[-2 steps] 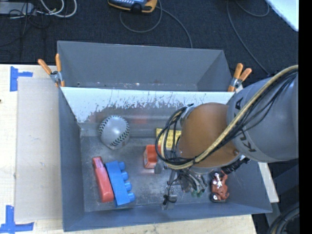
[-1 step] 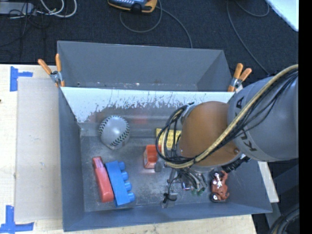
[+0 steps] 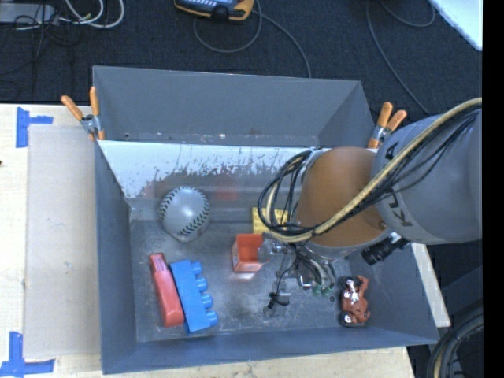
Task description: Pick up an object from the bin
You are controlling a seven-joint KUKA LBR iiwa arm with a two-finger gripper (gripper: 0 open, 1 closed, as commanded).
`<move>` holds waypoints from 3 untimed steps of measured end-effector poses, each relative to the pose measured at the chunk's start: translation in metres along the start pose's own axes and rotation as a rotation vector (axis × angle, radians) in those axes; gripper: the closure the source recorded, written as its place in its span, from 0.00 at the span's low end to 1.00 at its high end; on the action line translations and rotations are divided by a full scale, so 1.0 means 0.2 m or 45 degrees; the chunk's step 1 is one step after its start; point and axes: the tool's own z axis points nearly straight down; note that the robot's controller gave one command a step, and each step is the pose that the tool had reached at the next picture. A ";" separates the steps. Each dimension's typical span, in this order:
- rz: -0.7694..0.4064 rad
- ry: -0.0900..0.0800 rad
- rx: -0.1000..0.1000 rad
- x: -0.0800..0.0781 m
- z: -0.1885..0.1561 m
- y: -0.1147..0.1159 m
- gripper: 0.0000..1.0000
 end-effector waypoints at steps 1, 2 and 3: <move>0.062 -0.001 0.003 -0.17 0.03 -0.01 0.00; 0.010 -0.009 -0.001 -0.29 0.17 0.00 0.00; -0.221 -0.002 0.001 -0.46 0.24 0.13 1.00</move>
Offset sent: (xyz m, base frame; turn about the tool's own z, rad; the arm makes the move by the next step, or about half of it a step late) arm 0.0679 -0.0061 -0.0552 -0.0283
